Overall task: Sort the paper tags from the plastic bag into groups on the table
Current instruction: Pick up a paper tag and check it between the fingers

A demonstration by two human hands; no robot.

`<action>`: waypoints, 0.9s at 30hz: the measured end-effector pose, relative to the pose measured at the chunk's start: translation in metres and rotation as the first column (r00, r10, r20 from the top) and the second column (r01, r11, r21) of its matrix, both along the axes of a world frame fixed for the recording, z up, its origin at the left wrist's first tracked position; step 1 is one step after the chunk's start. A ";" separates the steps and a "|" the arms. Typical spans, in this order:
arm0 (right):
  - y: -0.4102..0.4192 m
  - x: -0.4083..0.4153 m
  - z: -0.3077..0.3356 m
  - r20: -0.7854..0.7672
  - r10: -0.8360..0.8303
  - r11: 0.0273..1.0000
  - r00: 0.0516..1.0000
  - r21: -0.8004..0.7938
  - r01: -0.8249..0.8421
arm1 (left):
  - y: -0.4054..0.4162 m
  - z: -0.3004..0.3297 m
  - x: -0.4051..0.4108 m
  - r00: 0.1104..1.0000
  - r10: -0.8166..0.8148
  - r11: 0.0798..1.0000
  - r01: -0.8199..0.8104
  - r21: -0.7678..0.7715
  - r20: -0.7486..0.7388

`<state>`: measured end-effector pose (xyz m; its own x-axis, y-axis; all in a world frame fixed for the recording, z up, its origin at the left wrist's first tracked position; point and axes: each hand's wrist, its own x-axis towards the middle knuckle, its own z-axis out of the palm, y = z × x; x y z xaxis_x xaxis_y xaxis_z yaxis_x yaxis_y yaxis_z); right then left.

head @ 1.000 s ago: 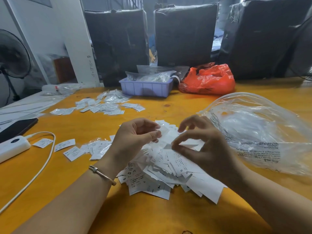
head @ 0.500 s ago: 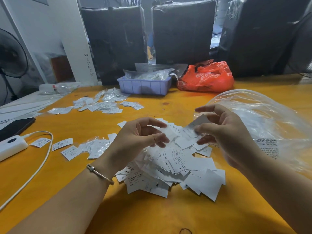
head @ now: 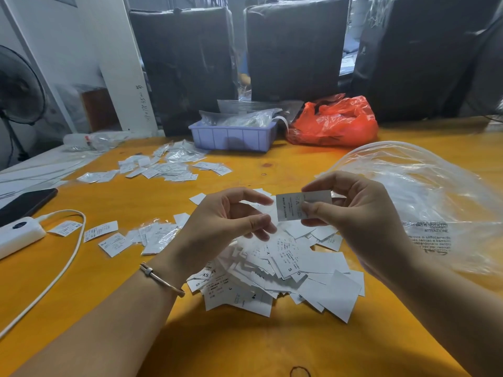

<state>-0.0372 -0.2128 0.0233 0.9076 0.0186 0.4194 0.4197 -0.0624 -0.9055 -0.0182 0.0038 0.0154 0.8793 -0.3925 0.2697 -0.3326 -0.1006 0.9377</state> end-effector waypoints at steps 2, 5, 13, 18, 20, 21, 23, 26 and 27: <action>0.000 0.000 -0.001 0.001 0.014 1.000 1.000 -0.014 -0.014 | 0.000 0.000 0.000 1.000 0.000 1.000 0.000 -0.003 0.004; 0.000 -0.001 -0.001 0.007 0.025 0.999 1.000 -0.032 -0.024 | 0.000 0.000 0.000 1.000 0.005 1.000 -0.005 0.001 0.008; -0.001 0.001 -0.001 -0.050 0.082 0.987 0.995 -0.135 -0.088 | -0.001 -0.001 0.001 1.000 0.013 0.999 -0.013 0.051 -0.001; -0.002 0.003 -0.005 -0.091 0.122 0.971 0.988 -0.194 -0.138 | -0.002 -0.001 0.000 1.000 0.019 0.996 -0.019 0.093 0.008; -0.001 0.003 -0.006 -0.099 0.144 0.970 0.985 -0.182 -0.161 | -0.003 -0.001 -0.001 1.000 0.021 0.994 -0.022 0.108 0.017; -0.001 0.003 -0.007 -0.101 0.153 0.970 0.983 -0.175 -0.169 | -0.004 -0.001 -0.001 1.000 0.021 0.993 -0.023 0.114 0.022; 0.000 0.004 -0.008 -0.100 0.153 0.973 0.983 -0.158 -0.167 | -0.005 -0.001 -0.001 0.999 0.025 0.992 -0.028 0.120 0.031; 0.000 0.007 -0.009 -0.113 0.130 0.989 0.985 -0.049 -0.136 | -0.005 0.000 -0.001 0.999 0.048 0.996 -0.050 0.073 0.026; -0.002 0.008 -0.008 -0.117 0.120 0.992 0.986 -0.018 -0.123 | -0.005 0.000 -0.001 0.998 0.062 0.997 -0.063 0.054 0.019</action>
